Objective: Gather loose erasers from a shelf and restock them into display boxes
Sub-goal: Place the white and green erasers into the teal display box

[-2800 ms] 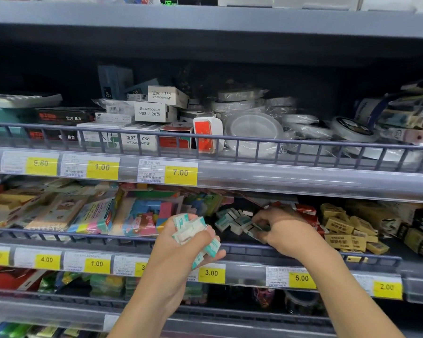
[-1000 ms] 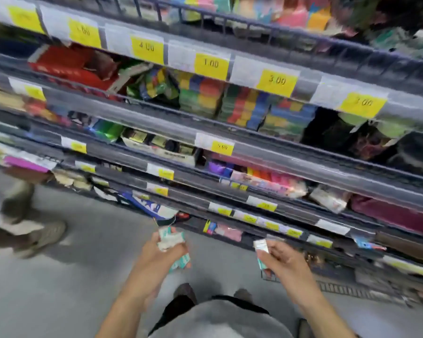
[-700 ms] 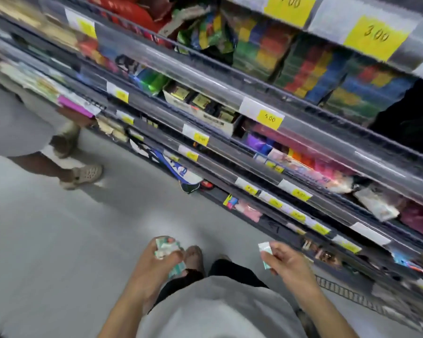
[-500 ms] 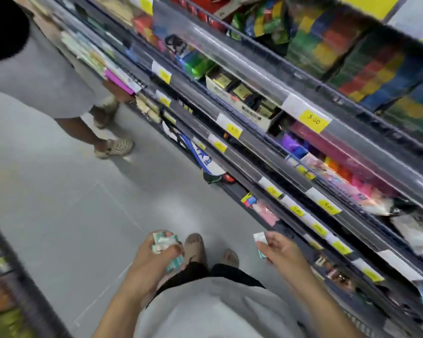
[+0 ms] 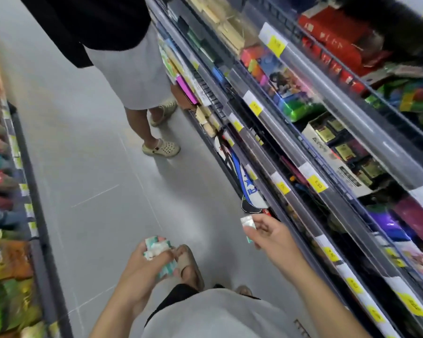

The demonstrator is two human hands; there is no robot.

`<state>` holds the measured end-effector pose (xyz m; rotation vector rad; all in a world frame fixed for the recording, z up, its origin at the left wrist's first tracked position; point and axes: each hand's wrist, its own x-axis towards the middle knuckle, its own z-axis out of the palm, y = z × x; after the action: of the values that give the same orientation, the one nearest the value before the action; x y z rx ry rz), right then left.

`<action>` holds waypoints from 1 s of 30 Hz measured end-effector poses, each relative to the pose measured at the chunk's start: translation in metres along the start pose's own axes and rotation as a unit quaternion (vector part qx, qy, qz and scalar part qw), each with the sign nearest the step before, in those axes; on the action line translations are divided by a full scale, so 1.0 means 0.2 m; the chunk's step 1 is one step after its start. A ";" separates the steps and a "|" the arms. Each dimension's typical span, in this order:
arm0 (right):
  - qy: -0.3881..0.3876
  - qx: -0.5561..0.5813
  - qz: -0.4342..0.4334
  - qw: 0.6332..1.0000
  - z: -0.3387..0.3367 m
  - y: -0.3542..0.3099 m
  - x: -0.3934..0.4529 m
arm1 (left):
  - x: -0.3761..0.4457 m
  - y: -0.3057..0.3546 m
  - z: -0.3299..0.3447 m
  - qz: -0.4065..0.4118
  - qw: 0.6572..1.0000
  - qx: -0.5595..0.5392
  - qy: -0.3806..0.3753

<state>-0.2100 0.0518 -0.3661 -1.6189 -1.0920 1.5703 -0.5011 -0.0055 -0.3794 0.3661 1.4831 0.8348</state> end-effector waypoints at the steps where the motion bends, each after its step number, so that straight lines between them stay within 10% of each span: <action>1: 0.003 0.001 0.005 1.000 0.05 -0.03 0.04 | 0.05 0.06 -0.04 0.002 1.000 -0.002 -0.004; 30: 0.104 0.043 -0.071 0.991 -0.06 -1.06 1.13 | 1.04 1.67 0.46 0.086 0.991 0.016 -0.098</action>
<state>-0.2387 0.3503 -0.2860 -1.5712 -0.9916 1.3063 -0.5264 0.3888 -0.2917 0.5902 1.2959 0.8861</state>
